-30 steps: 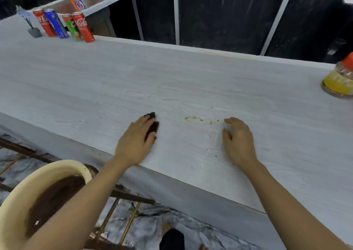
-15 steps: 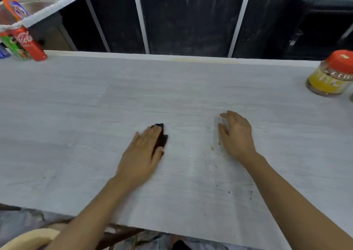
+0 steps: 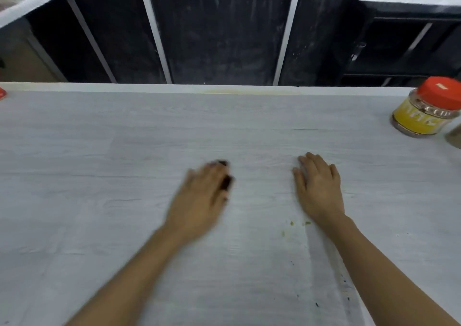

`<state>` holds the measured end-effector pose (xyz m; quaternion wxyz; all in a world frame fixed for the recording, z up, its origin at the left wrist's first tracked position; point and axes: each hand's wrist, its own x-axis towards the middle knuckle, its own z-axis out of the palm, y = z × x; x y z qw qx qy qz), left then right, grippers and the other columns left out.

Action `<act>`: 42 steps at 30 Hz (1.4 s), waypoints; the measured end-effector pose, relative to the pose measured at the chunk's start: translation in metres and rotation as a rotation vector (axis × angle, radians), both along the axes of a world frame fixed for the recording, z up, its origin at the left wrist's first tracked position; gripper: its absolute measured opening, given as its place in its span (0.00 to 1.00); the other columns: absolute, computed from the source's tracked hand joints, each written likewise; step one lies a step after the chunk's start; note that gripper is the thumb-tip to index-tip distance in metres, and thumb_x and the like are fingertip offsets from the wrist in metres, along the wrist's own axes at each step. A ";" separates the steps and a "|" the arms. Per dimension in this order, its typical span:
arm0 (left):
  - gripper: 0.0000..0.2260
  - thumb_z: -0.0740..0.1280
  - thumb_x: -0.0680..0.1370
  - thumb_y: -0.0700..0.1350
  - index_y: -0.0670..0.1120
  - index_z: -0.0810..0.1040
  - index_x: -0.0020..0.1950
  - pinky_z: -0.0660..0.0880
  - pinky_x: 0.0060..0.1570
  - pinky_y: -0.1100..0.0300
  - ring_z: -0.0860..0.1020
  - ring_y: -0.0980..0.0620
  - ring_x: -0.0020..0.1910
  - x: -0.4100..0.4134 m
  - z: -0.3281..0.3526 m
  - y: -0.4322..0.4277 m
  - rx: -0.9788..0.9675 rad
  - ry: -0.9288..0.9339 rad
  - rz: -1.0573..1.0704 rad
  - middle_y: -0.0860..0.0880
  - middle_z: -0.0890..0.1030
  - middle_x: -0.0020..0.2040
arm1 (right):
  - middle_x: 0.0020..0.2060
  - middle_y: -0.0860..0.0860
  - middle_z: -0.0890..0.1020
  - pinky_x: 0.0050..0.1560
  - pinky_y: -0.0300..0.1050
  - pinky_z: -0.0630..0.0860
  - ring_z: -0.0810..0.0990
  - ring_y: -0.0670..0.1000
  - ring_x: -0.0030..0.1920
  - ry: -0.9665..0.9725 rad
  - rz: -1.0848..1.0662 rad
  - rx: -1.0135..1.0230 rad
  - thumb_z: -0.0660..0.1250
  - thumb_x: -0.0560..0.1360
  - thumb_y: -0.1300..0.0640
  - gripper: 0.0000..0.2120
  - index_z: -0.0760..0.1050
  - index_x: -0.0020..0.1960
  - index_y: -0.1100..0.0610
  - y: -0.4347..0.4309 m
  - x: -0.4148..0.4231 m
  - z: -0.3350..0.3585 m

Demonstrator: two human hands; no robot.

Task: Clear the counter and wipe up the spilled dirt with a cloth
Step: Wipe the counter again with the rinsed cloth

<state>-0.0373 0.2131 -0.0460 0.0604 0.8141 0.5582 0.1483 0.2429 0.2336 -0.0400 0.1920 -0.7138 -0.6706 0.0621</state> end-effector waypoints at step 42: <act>0.21 0.52 0.81 0.49 0.42 0.63 0.72 0.59 0.70 0.48 0.64 0.42 0.71 0.232 0.012 0.174 -0.058 -0.061 -0.052 0.44 0.67 0.72 | 0.69 0.55 0.71 0.71 0.53 0.63 0.68 0.56 0.69 0.237 -0.192 0.033 0.62 0.79 0.56 0.16 0.72 0.66 0.58 -0.034 0.135 0.022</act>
